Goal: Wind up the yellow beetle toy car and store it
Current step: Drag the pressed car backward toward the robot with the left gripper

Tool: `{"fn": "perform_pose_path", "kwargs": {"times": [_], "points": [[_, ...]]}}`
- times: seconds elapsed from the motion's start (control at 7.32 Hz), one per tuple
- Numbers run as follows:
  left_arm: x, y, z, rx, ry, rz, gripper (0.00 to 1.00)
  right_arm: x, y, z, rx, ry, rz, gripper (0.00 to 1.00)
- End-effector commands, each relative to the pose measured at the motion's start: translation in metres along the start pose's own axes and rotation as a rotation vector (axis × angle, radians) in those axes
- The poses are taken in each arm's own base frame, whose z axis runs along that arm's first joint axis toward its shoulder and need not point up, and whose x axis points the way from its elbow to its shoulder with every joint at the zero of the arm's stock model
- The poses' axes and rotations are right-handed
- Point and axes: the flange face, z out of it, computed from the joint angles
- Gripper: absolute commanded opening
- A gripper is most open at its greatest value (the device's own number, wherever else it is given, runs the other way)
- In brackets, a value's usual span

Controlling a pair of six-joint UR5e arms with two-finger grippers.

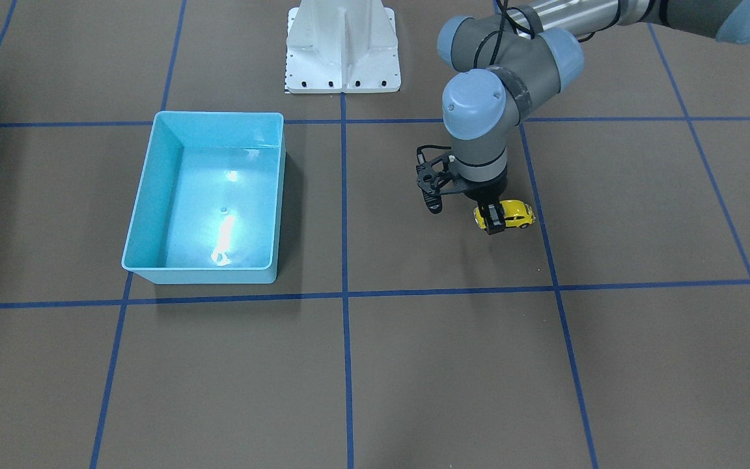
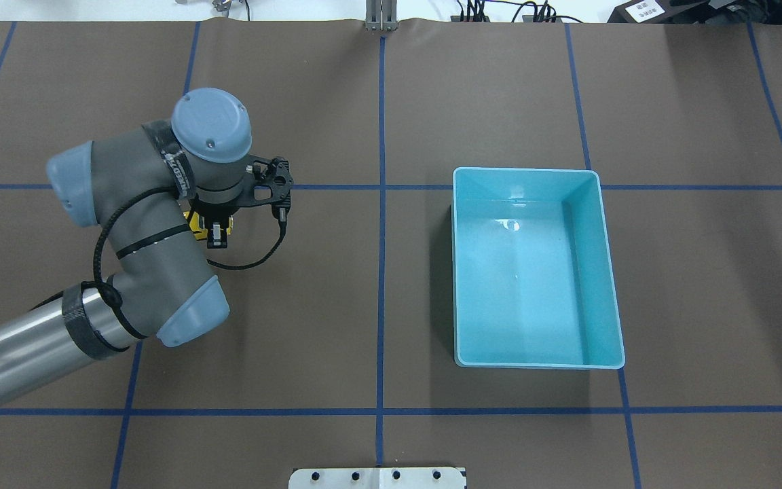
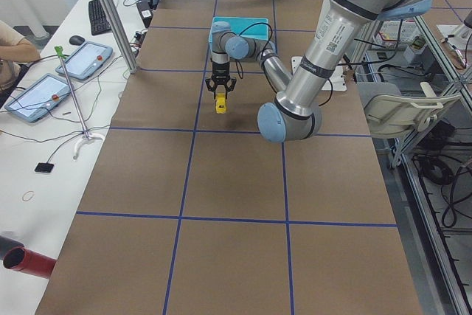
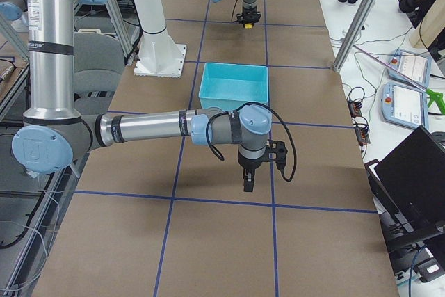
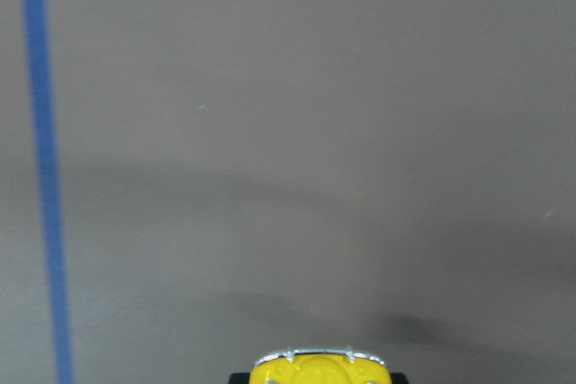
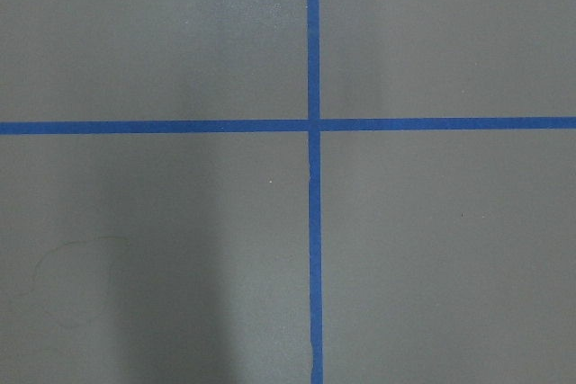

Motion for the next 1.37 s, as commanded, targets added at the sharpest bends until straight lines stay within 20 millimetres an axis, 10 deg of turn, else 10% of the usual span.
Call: {"fn": "perform_pose_path", "kwargs": {"times": [0.0, 0.27, 1.23], "points": [[-0.012, 0.037, 0.016, 0.07, 0.099, 0.034, 0.0, 0.0, 0.0, 0.0, 0.0, 0.0, 0.0, 1.0], [-0.029, 0.068, 0.021, 0.1, 0.148, 0.098, 0.0, 0.0, 0.0, 0.0, 0.0, 0.0, 0.0, 1.0], [-0.034, 0.077, 0.046, 0.205, 0.034, 0.152, 0.0, 0.001, 0.0, 0.001, -0.004, 0.002, 0.003, 1.0]]}}
